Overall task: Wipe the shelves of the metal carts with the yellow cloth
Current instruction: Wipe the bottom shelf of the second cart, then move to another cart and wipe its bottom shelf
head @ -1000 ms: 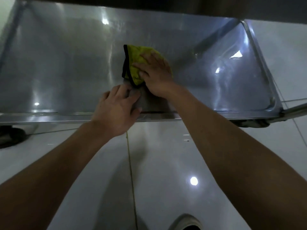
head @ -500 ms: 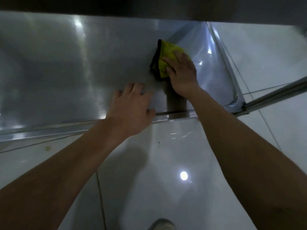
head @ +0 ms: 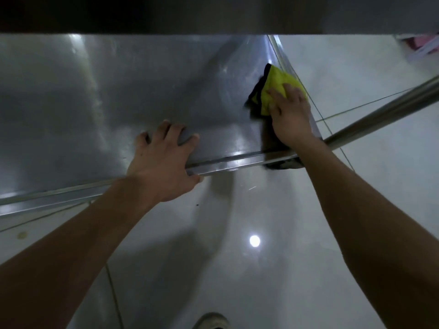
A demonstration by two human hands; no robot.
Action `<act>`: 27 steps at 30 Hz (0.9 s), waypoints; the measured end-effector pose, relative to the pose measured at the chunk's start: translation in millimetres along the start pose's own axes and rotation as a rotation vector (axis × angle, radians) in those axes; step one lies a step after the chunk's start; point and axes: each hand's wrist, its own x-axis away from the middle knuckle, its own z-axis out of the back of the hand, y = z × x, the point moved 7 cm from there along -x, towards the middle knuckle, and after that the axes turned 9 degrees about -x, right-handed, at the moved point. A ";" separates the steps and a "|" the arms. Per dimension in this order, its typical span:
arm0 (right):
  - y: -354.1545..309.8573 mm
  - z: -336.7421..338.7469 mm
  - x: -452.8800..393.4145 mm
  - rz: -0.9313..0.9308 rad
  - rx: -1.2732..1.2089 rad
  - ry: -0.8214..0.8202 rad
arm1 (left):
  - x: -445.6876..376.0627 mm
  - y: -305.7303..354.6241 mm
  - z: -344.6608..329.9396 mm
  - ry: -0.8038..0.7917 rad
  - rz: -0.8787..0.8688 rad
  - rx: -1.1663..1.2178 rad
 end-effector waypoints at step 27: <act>-152.1 -28.1 178.5 0.213 0.154 -0.025 | 72.3 -33.7 4.0 -0.037 -0.088 0.009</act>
